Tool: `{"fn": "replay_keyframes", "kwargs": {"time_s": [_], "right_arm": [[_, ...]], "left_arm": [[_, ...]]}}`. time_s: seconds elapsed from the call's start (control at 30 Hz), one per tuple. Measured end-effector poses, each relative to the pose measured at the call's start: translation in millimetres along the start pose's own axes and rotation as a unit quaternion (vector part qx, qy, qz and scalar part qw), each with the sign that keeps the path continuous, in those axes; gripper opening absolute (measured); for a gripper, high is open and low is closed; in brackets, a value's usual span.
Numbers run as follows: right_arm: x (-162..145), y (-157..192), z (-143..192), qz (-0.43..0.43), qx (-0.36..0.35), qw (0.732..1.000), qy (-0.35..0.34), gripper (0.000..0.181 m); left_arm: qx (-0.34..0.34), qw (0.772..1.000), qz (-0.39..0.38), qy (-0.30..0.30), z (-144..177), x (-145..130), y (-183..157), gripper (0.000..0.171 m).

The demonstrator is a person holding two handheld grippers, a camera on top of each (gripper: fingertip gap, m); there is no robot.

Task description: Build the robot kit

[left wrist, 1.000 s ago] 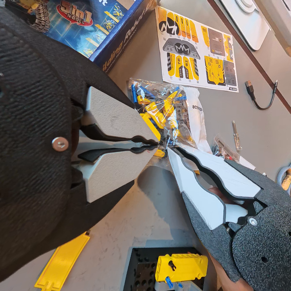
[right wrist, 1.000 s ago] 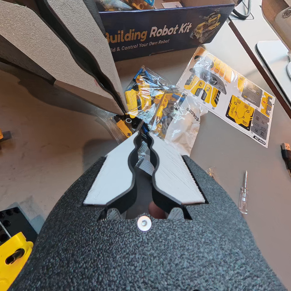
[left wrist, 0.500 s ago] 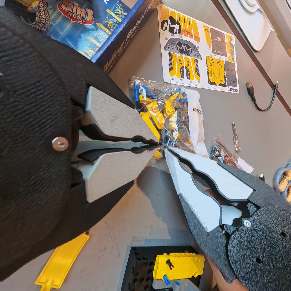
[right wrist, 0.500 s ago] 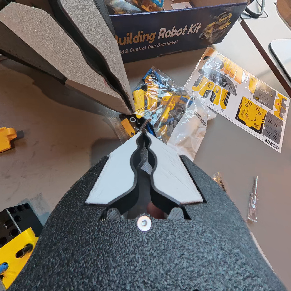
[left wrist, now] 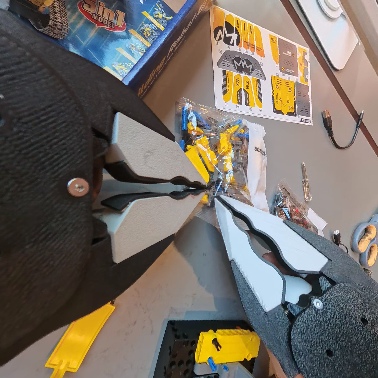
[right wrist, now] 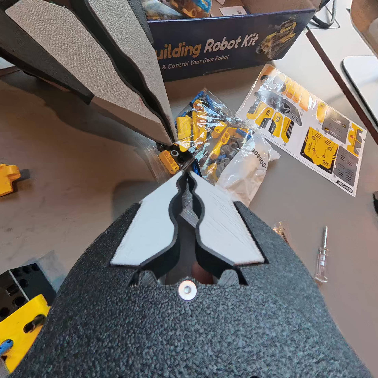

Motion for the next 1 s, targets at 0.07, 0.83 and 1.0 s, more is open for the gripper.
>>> {"fn": "replay_keyframes", "kwargs": {"time_s": [0.07,0.83,1.0], "right_arm": [[0.8,-2.3,3.7,0.009,-0.015,1.000,-0.005,0.005],[1.6,3.1,-5.3,0.015,-0.015,1.000,0.011,0.000],[0.6,-2.4,-4.6,0.009,-0.030,0.999,0.011,0.010]], "left_arm": [[0.001,1.000,-0.002,0.000,0.3,0.0,0.0,0.000],[-0.003,1.000,-0.014,0.004,0.0,-0.5,-1.9,0.000],[-0.003,1.000,-0.018,0.003,0.0,-0.4,-2.5,0.000]]}}
Point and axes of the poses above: each gripper's, where its closed fingertips meet, z back along the fingers, x out of its top, y = z × x across the jaws, the point moved 7 cm from there along z, back along the fingers, and after that the axes turned 3 degrees about y, right-handed, at the moved point
